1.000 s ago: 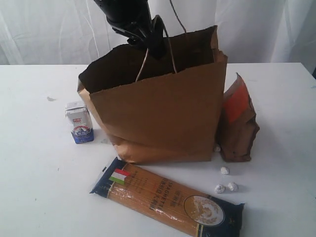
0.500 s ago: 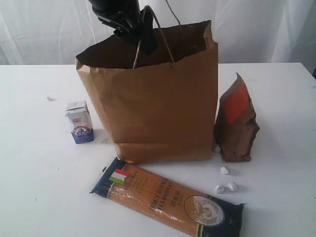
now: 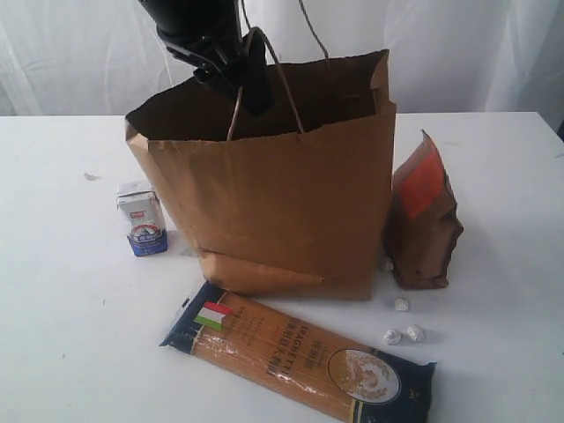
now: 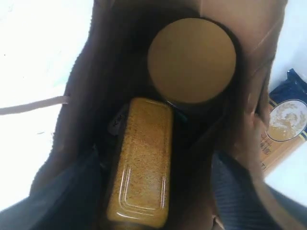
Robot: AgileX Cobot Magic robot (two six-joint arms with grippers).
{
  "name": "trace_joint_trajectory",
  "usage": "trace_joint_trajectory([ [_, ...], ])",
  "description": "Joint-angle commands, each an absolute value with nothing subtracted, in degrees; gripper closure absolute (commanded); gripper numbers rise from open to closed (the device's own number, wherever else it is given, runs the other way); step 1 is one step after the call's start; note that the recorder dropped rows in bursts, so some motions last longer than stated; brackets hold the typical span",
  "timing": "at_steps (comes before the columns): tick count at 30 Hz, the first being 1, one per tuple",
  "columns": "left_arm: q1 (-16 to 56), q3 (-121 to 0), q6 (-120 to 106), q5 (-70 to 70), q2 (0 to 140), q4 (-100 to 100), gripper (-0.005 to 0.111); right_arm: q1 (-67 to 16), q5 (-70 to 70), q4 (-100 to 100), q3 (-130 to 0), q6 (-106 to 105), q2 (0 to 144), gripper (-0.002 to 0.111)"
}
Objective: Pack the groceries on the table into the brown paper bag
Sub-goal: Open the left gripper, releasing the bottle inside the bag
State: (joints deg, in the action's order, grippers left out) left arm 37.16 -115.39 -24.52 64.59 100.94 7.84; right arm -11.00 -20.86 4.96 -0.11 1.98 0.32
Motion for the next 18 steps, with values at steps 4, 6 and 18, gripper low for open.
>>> trace_joint_trajectory([
  [4,37.29,-115.32,-24.03,66.13,99.40,9.99,0.038,-10.84,-20.42,4.63,0.00,2.22,0.00,0.108],
  [6,37.29,-115.32,-24.03,66.14,99.40,10.10,0.038,-10.84,-20.42,4.63,0.00,2.22,0.00,0.108],
  [18,37.29,-110.32,-24.02,65.27,99.40,10.32,0.038,-10.84,-20.42,4.63,0.00,2.22,0.00,0.108],
])
